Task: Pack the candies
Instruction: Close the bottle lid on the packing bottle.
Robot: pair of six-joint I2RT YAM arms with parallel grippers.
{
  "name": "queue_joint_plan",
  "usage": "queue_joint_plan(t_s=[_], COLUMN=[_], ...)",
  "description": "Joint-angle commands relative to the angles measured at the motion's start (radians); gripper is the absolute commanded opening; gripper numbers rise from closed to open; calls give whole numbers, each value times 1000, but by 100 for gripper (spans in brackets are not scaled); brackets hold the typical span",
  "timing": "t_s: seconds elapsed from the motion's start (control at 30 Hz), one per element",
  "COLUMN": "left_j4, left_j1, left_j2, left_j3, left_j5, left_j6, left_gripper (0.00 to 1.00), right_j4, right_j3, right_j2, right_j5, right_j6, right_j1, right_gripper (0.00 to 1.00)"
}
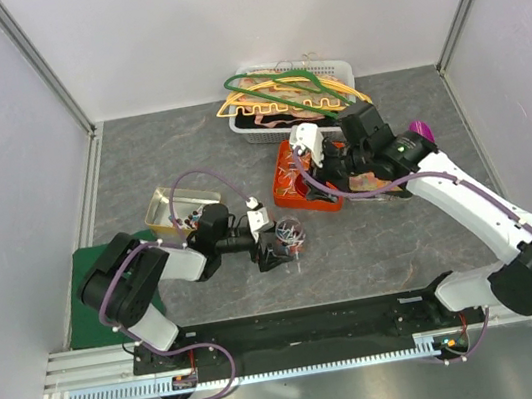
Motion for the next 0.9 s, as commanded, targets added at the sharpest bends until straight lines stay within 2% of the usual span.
queue_joint_plan(t_s=[0.0,0.13,0.23,0.53,0.87], left_j4=[166,166,166,174,163], left_j1=[-18,-18,-18,-18,-19], left_j2=[19,34,34,42,49], left_j3=[-21,-7,-6,-3,9], left_j5=[-11,-15,-12,-47,-57], left_j6=[-40,-53,-53,-51,-46], left_gripper=[88,75,70,70,70], right_j4=[38,26,-9,-101,58], right_j3=[-30,-52,-50,-52,-111], right_j2=[16,39,48,77,89], right_j5=[28,31,13,-45,-19], right_j6=[-25,-46,-73,-143,-65], right_j1=[43,58,72,124,169], right_gripper=[6,6,6,5,1])
